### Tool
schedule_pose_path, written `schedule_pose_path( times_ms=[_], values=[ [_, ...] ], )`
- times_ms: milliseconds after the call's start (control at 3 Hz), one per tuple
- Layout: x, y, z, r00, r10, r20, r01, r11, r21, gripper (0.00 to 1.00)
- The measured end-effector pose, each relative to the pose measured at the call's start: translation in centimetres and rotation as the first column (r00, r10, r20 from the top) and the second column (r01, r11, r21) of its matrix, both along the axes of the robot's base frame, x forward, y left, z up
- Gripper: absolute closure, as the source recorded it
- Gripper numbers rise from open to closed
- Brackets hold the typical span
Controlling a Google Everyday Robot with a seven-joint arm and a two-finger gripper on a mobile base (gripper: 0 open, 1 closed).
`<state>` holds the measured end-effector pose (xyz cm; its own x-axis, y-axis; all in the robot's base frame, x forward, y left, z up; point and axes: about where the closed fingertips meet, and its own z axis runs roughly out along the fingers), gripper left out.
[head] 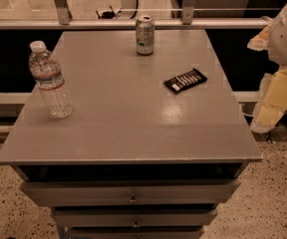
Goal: Move water bottle near 7up can
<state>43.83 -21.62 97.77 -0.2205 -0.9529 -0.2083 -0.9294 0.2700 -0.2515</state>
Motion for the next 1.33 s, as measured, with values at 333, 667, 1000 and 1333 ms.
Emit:
schedule_pose_path(
  times_ms=[333,667,1000,1333],
  values=[
    [0.0,0.0,0.0,1.0000,0.000,0.000,0.000,1.000,0.000,0.00],
    [0.6,1.0,0.1,0.9999,0.006,0.012,-0.007,1.000,0.022,0.00],
    [3.3,5.4,-0.2,0.9980,0.048,0.042,-0.052,0.992,0.114,0.00],
    [7.7,12.5,-0.3,0.9910,0.103,0.086,-0.123,0.953,0.276,0.00]
  ],
)
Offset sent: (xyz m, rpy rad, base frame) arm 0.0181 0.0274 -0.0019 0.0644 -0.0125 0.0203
